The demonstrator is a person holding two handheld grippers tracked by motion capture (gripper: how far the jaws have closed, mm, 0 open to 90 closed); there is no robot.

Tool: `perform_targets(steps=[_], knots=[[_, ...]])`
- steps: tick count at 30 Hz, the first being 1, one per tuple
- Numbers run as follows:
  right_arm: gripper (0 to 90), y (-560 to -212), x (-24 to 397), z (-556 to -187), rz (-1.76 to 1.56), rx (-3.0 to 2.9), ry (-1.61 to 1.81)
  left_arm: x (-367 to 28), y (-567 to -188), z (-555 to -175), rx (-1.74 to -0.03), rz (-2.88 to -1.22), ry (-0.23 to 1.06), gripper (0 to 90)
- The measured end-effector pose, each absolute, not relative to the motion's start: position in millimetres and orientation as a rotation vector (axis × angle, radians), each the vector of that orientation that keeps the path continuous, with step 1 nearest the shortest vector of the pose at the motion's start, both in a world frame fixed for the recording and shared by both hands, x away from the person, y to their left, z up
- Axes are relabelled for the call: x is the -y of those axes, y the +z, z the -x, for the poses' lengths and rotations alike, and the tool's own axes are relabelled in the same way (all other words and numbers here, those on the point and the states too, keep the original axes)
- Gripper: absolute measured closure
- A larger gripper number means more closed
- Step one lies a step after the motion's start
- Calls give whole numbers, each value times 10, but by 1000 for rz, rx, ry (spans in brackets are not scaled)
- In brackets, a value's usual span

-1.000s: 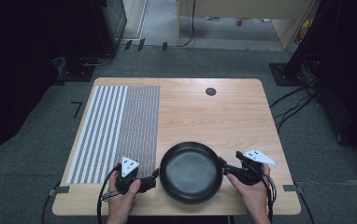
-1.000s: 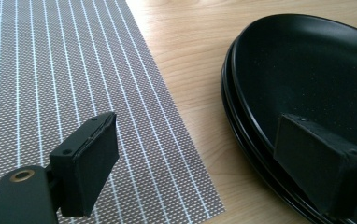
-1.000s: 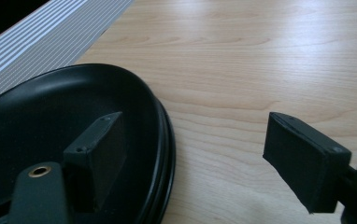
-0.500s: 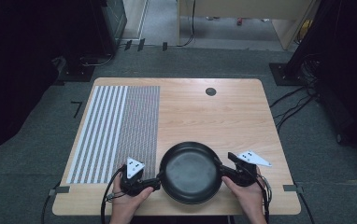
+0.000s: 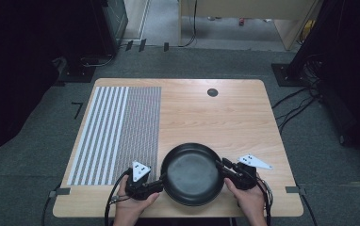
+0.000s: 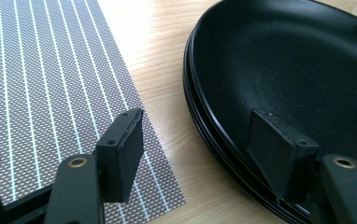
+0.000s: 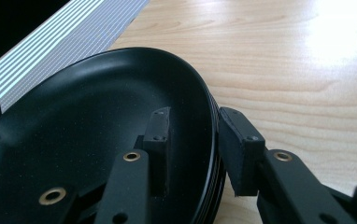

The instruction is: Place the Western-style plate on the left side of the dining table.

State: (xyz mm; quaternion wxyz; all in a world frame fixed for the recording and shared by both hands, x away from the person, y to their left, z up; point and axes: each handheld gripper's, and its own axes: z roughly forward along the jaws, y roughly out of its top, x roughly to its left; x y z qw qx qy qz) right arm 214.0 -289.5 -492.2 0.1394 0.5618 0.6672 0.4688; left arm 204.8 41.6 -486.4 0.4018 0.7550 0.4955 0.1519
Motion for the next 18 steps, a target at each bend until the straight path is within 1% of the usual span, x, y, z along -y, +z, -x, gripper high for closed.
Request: perform_targets(steps=[5,9,12,14,18], knots=[[709,-4920,2897,-2135,-1638,-1940,1318,-409,-4868,-2035,-1245,-1907,369,394],[773,-4927,2930,-2127,-1680,-1918,1331,-393,-4872,-2020,-1227,-1916,345,449],[820,-4922,2949,-2119,-1714,-1906,1325,-380,-4877,-2015,-1224,-1930,305,454],[827,-4920,2953,-2115,-1729,-1902,1325,-370,-4879,-2010,-1217,-1935,284,460],[834,-4917,2950,-2111,-1738,-1899,1324,-335,-4887,-1994,-1189,-1956,239,507]])
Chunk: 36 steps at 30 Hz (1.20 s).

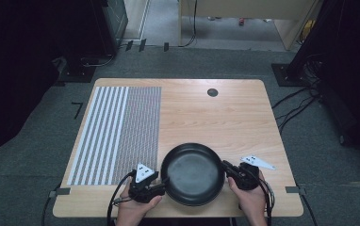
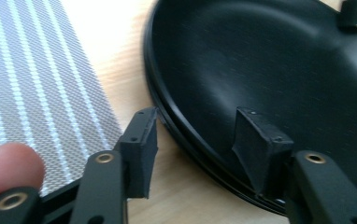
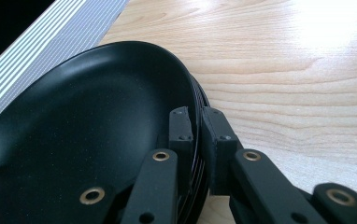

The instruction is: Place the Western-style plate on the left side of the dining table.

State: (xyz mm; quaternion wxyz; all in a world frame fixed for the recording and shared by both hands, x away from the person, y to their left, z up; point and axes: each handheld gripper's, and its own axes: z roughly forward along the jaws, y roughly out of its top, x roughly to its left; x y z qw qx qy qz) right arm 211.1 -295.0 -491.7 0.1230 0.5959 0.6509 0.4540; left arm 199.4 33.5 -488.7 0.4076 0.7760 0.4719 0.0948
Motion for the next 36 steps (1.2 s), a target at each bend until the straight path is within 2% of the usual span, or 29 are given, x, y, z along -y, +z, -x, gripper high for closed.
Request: perform_targets(steps=[9,20,36], knots=[[837,-4920,2922,-2107,-1726,-1907,1327,-331,-4882,-1985,-1186,-1962,254,521],[840,-4938,2884,-2122,-1756,-1901,1356,-398,-4878,-2026,-1217,-1919,166,534],[841,-4961,2776,-2129,-1761,-1946,1398,-569,-4765,-2045,-1242,-1898,159,581]])
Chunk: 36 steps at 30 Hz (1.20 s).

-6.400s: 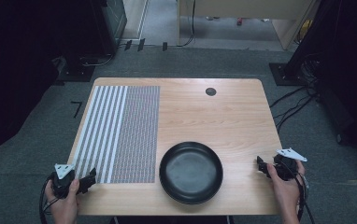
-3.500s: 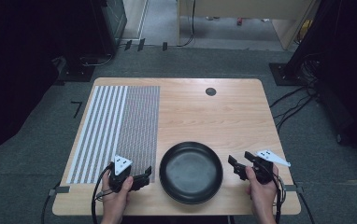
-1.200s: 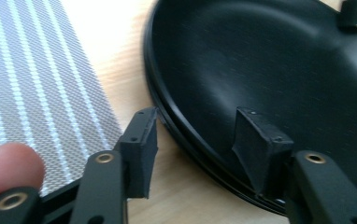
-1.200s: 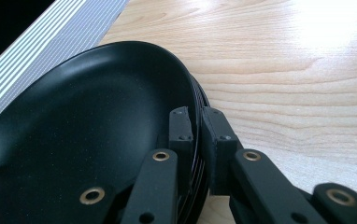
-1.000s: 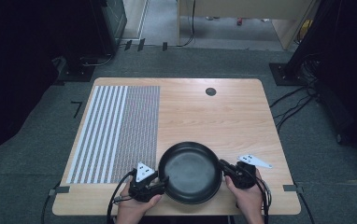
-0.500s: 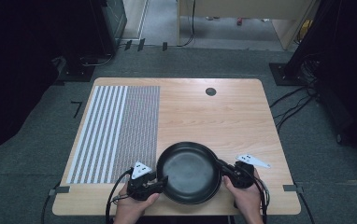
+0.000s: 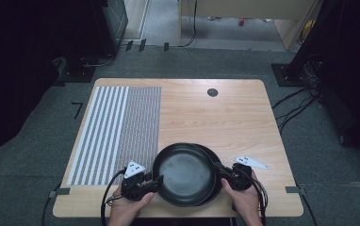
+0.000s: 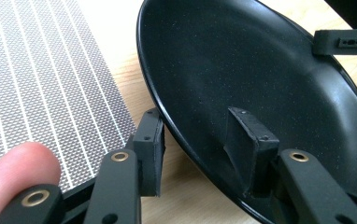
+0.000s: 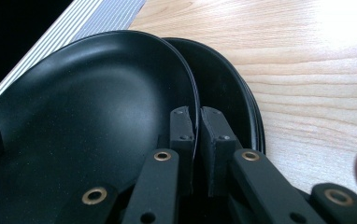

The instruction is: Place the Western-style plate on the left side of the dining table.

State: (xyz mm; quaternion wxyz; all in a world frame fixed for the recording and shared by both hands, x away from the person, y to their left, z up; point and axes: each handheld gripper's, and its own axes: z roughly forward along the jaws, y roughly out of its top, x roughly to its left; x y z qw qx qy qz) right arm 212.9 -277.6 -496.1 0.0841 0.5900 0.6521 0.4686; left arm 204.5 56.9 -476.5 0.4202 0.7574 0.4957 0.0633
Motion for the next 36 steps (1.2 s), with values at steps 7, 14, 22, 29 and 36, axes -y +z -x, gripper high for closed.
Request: perform_targets(steps=[7,14,22,29,36], knots=[[834,-4976,2764,-2134,-1780,-1928,1404,-564,-4772,-2049,-1255,-1892,161,586],[806,-5036,2744,-2166,-1843,-1903,1444,-638,-4780,-2078,-1253,-1861,109,635],[795,-5117,2711,-2215,-1921,-1821,1520,-671,-4789,-2098,-1240,-1861,79,644],[810,-5153,2750,-2232,-1984,-1792,1588,-682,-4802,-2116,-1227,-1867,57,644],[836,-5180,2818,-2236,-2085,-1758,1673,-729,-4822,-2151,-1212,-1851,-26,650]])
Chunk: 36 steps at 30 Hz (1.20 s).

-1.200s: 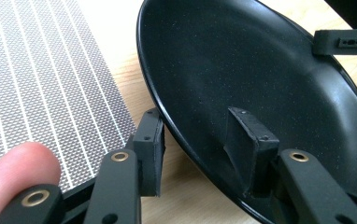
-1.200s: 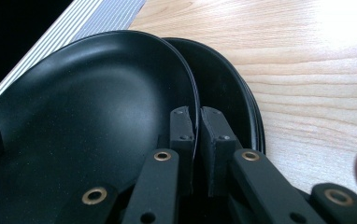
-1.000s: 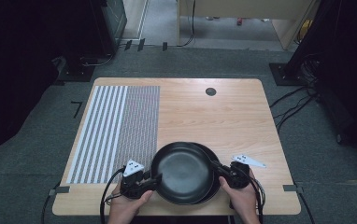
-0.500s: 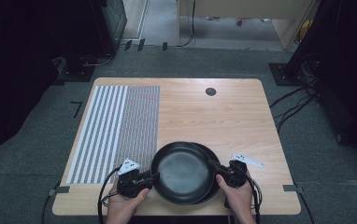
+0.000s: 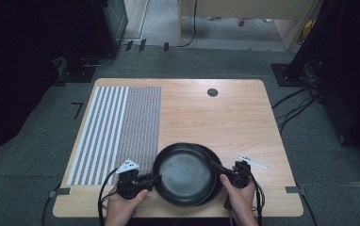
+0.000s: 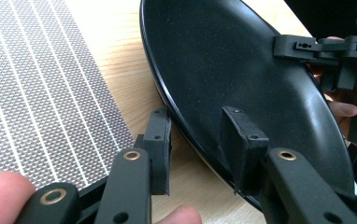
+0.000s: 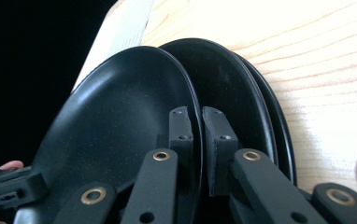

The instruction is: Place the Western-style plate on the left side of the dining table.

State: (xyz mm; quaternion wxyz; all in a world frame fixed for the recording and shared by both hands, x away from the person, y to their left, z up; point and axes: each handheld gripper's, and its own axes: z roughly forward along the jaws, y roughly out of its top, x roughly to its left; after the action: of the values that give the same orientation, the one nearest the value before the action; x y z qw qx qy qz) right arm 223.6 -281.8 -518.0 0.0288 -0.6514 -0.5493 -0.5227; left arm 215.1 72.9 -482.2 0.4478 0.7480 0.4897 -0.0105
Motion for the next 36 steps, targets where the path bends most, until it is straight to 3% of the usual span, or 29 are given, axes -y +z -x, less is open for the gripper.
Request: perform_targets(steps=[36], knots=[[839,-4998,2802,-2161,1996,1656,-1661,-801,-4711,-2225,-1245,-1769,-70,753]])
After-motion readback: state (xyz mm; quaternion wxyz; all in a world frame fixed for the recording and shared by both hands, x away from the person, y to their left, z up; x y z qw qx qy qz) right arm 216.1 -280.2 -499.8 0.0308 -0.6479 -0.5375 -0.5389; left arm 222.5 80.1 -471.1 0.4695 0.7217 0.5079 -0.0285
